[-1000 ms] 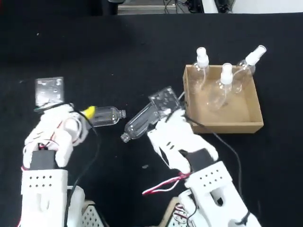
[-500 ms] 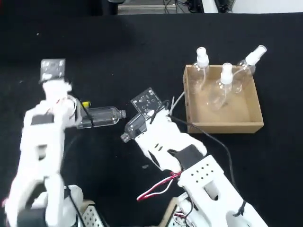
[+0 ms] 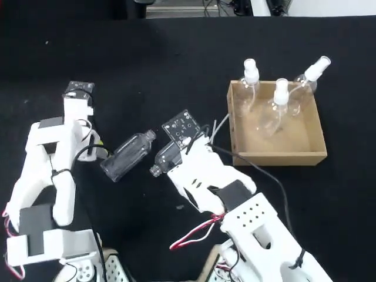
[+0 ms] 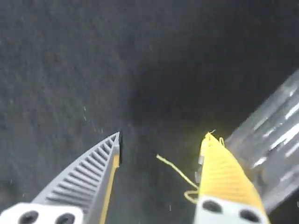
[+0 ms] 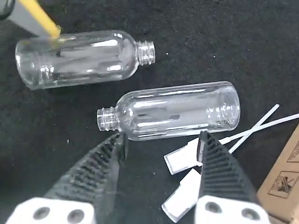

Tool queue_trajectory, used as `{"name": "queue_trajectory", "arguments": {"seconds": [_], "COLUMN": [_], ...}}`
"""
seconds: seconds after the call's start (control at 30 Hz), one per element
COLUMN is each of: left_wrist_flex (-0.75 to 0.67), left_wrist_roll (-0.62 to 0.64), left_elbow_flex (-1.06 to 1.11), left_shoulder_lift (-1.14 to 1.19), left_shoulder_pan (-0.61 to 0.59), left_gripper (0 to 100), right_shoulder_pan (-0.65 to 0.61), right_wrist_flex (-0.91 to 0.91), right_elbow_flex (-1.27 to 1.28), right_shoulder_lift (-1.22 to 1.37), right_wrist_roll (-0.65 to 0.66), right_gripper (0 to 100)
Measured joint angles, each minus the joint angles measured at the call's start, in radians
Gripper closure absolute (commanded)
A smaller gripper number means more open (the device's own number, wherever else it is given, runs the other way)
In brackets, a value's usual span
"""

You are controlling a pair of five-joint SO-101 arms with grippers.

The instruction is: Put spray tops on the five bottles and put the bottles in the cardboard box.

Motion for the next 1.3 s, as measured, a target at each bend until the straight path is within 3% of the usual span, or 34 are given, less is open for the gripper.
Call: {"name": "queue_trajectory", "arguments": {"seconds": [0.27, 0.53, 0.67, 0.77, 0.97, 1.13, 1.3], "left_wrist_flex": [0.132, 0.133, 0.143, 0.180, 0.241, 0.210, 0.198], "left_wrist_roll": [-0.035, 0.071, 0.101, 0.103, 0.074, 0.074, 0.072], "left_elbow_flex": [0.137, 0.304, 0.321, 0.321, 0.321, 0.384, 0.408], "left_shoulder_lift": [-0.226, -0.442, -0.511, -0.566, -0.687, -0.766, -0.810], "left_shoulder_pan": [0.011, 0.215, 0.249, 0.192, -0.031, -0.127, -0.265], "left_gripper": [74, 74, 74, 74, 74, 74, 74], "right_shoulder_pan": [0.000, 0.000, 0.000, 0.000, -0.074, -0.242, -0.270], "right_wrist_flex": [-0.003, -0.003, -0.003, -0.003, -0.003, -0.009, -0.052], "right_elbow_flex": [0.000, 0.000, 0.000, 0.000, -0.058, -0.176, -0.327], "right_shoulder_lift": [0.000, 0.000, 0.000, 0.000, 0.061, 0.232, 0.468], "right_wrist_roll": [0.000, 0.000, -0.034, -0.066, -0.075, -0.074, -0.150], "right_gripper": [79.1, 79.0, 78.9, 78.9, 78.9, 78.9, 76.9]}}
